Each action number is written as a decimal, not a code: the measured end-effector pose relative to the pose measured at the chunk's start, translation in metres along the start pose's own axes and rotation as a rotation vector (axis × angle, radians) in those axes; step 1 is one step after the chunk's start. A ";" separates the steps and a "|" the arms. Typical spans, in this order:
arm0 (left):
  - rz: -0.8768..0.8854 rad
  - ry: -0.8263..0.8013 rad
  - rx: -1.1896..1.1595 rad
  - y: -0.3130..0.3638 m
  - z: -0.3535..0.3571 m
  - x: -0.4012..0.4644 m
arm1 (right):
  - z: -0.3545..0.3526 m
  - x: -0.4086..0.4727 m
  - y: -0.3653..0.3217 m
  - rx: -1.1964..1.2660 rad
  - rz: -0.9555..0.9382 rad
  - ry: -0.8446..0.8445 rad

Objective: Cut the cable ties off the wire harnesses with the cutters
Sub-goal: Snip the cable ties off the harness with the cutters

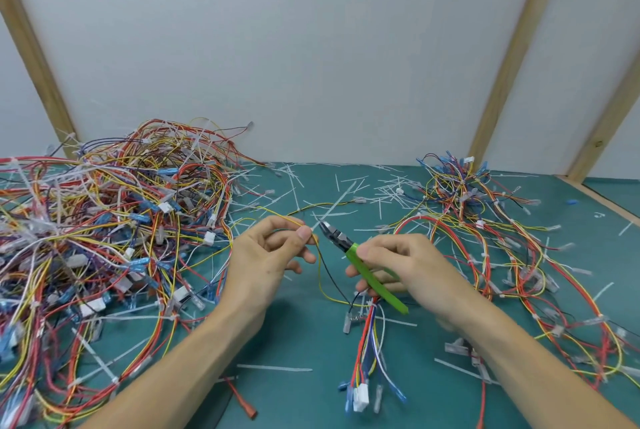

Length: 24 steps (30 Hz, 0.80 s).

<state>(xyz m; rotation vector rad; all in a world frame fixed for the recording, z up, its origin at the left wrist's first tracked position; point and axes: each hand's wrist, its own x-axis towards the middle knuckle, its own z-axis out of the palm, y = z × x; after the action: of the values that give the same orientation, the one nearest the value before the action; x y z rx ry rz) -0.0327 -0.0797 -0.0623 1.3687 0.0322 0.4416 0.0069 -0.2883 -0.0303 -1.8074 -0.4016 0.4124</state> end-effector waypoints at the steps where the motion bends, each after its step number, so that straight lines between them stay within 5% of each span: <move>1: 0.000 -0.007 -0.001 0.000 0.000 0.000 | -0.001 0.000 -0.001 0.023 0.023 -0.022; 24: 0.003 0.011 0.024 -0.001 0.001 -0.002 | 0.003 -0.001 0.001 0.033 0.007 -0.066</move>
<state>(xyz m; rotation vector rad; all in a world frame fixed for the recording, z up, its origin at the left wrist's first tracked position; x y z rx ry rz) -0.0343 -0.0816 -0.0639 1.3900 0.0442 0.4529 0.0047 -0.2861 -0.0318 -1.7669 -0.4312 0.4819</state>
